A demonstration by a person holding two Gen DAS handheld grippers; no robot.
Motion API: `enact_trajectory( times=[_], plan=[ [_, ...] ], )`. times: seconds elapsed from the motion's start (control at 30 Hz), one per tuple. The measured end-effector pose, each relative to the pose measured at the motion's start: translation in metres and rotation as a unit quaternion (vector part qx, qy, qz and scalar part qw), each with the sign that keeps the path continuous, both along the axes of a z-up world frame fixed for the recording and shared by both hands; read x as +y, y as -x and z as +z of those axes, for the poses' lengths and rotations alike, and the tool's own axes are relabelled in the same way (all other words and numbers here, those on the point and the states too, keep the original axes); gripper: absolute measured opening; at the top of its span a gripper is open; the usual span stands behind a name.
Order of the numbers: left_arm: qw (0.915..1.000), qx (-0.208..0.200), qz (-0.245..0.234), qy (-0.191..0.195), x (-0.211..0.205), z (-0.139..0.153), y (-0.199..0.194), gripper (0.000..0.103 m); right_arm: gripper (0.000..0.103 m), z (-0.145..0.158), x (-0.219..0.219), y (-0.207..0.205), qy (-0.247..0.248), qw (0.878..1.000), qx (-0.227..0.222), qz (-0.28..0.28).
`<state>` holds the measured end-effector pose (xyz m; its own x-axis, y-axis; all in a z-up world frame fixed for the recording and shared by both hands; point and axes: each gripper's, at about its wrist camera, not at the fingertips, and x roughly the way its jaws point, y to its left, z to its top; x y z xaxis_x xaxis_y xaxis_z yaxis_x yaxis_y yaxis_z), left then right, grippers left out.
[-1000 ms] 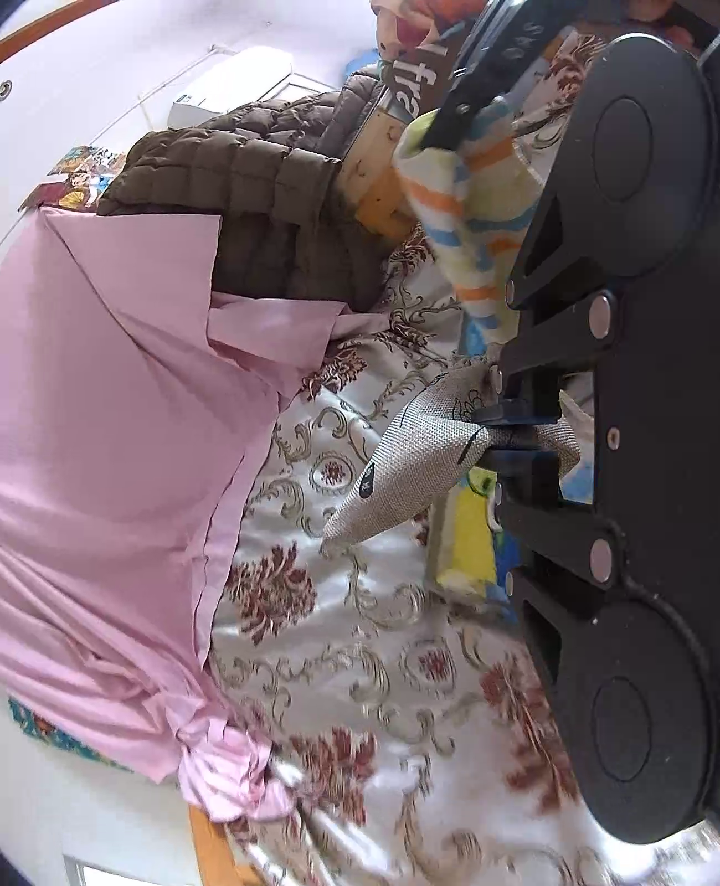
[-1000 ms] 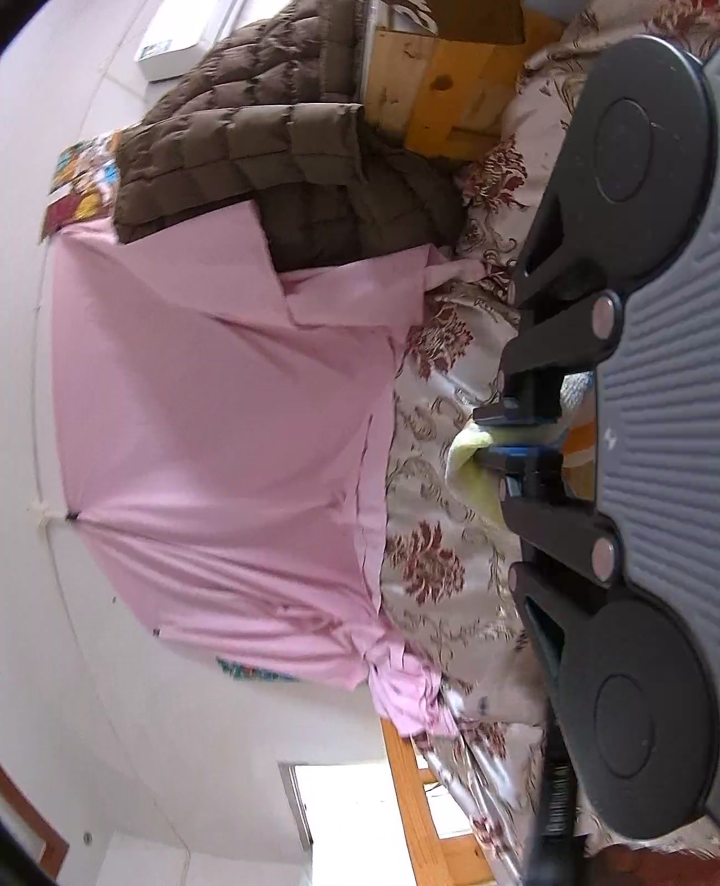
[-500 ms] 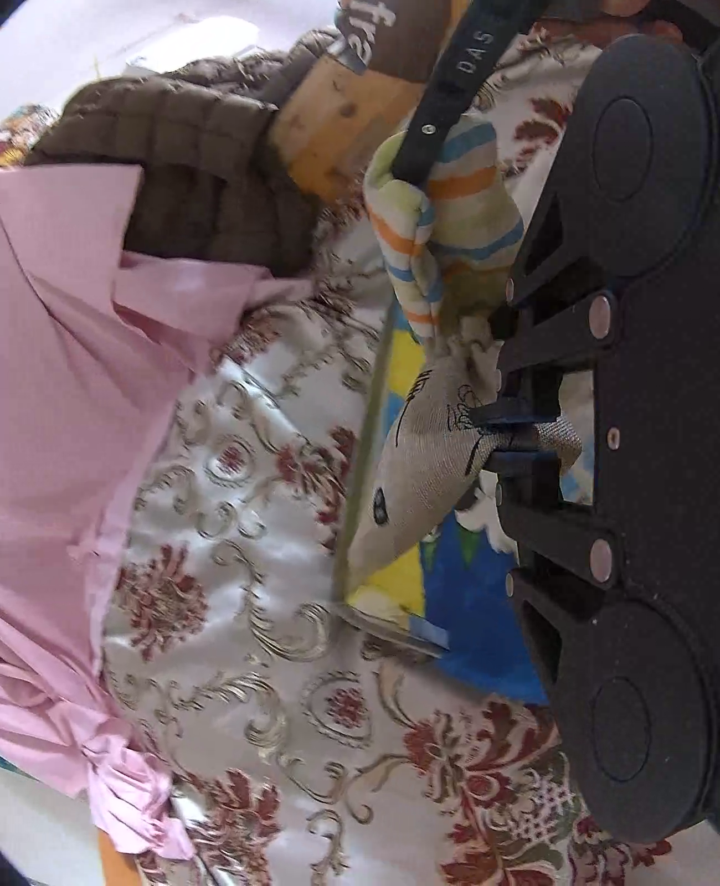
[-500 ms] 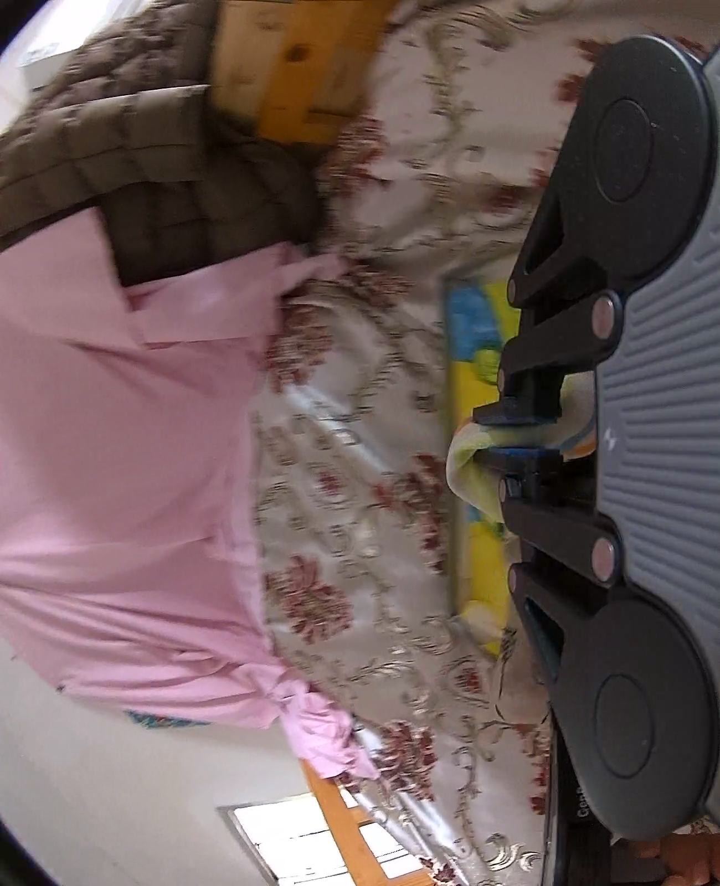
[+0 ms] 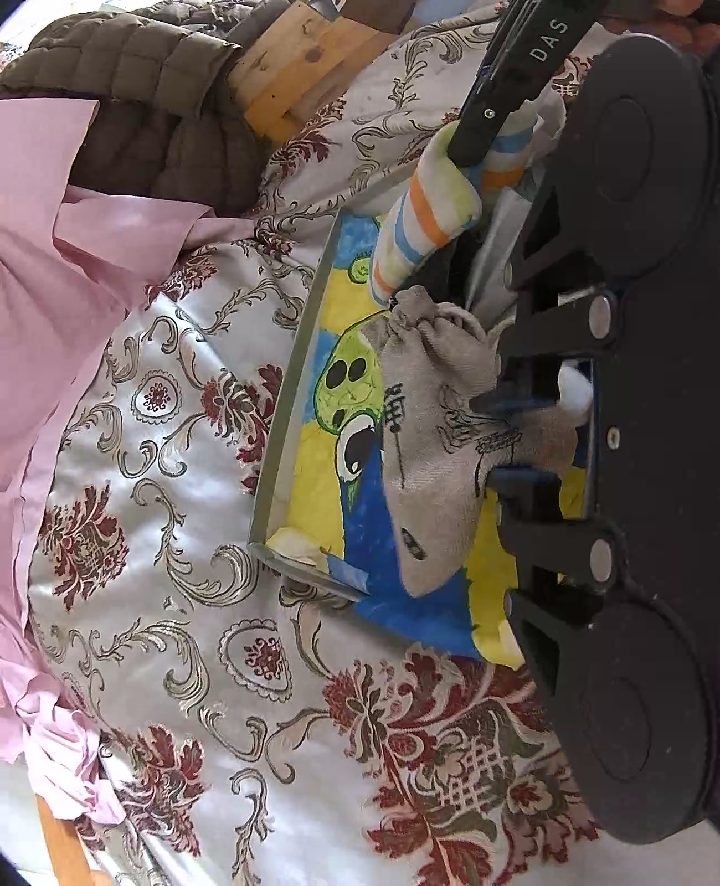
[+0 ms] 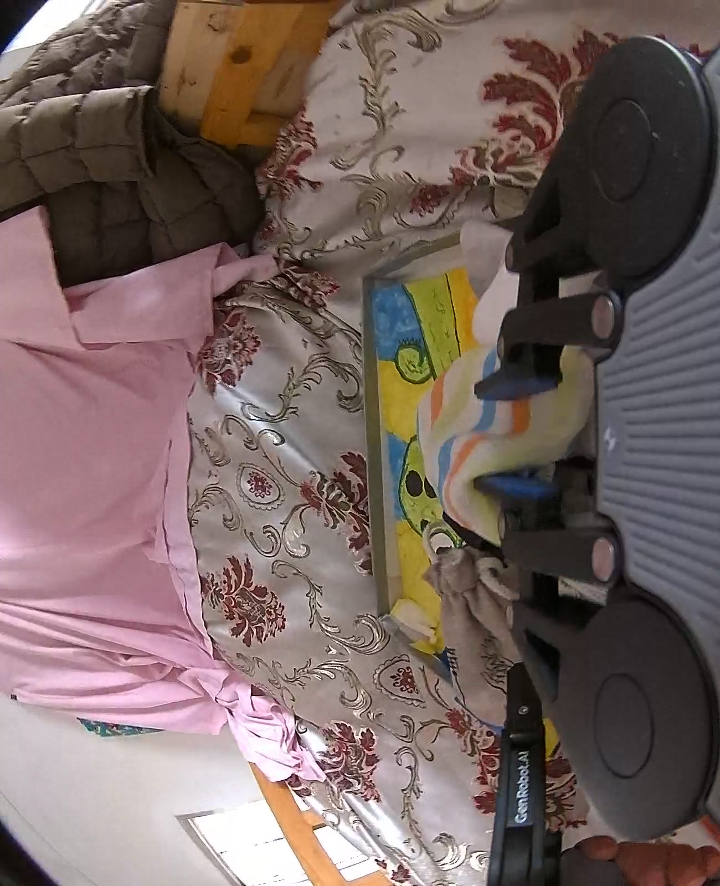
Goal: Organize soft objects
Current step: 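Lower the pouch into the tray with left tool while right tool releases the sock there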
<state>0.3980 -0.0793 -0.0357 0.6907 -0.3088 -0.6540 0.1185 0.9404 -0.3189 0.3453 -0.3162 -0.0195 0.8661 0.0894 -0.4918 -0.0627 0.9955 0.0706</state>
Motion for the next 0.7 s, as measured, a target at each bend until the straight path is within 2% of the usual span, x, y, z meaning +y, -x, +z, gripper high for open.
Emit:
enact_trajectory(
  times=[0.23,0.3,0.43,0.57,0.7],
  plan=[
    [0.9997,-0.021,0.011,-0.007,0.0,0.011,0.028,0.056,0.061,0.021,-0.001,0.035,0.006,1.0,-0.028,-0.002],
    [0.9992,-0.036,0.01,-0.011,0.001,0.019,0.04,0.06,0.07,0.03,-0.001,0.048,0.001,0.999,-0.039,-0.007],
    [0.9967,-0.079,0.013,-0.015,0.005,0.04,0.07,0.073,0.086,0.048,-0.003,0.081,-0.012,0.998,-0.064,-0.012],
    [0.993,-0.117,0.004,-0.017,0.011,0.063,0.107,0.076,0.096,0.066,0.0,0.12,-0.023,0.996,-0.085,-0.01],
    [0.9882,-0.153,0.003,-0.011,0.021,0.084,0.151,0.084,0.101,0.079,0.004,0.156,-0.039,0.994,-0.101,-0.012]
  ],
)
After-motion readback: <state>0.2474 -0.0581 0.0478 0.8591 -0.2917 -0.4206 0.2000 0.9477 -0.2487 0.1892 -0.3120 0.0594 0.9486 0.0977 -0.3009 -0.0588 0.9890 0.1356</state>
